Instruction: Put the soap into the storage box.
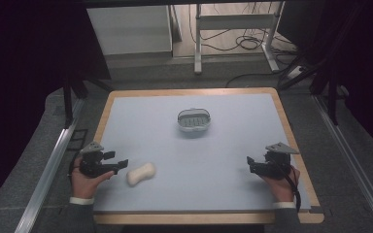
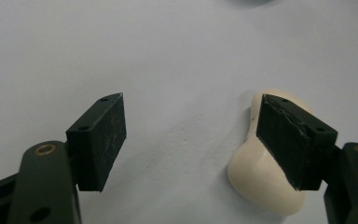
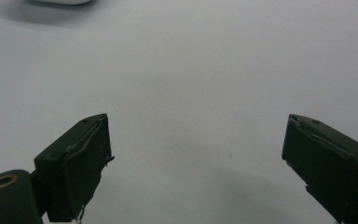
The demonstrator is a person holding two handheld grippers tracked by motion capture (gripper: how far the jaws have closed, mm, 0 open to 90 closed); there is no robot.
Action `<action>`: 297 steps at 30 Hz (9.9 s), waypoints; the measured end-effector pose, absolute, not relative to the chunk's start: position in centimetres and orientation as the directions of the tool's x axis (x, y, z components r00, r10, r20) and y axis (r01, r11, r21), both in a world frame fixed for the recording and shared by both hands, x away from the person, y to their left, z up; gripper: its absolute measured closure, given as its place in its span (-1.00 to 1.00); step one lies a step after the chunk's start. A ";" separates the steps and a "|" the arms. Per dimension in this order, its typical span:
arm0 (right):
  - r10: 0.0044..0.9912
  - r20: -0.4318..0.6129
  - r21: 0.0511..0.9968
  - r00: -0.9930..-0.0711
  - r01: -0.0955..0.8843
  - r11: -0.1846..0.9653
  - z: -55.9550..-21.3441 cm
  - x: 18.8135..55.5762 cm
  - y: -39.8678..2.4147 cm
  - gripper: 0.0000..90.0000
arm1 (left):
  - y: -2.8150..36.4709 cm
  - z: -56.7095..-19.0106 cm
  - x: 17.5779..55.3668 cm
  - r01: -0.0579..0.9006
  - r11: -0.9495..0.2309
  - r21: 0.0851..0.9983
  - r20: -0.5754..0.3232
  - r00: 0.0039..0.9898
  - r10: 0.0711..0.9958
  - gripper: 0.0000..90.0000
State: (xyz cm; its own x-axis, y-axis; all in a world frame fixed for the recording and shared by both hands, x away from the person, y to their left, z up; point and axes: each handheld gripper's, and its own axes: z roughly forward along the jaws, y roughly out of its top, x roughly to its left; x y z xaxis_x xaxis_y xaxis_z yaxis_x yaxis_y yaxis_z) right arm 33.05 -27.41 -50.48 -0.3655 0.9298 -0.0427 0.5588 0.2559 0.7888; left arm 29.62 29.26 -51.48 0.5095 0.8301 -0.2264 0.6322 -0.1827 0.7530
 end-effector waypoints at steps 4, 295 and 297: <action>0.927 -0.043 0.803 -0.373 0.539 0.255 -50.4 32.8 -28.0 -0.79 | 29.4 -51.3 29.7 0.631 -0.184 0.753 -0.225 0.510 0.830 -0.46; 0.892 -0.096 0.788 -0.441 0.514 0.339 -52.0 32.1 -27.7 -0.72 | 12.8 -42.7 43.0 0.525 -0.679 0.514 0.064 0.765 0.640 0.10; 0.892 -0.096 0.787 -0.443 0.515 0.340 -52.0 32.1 -27.7 -0.72 | 12.4 -42.4 43.3 0.515 -0.683 0.518 0.066 0.772 0.632 0.10</action>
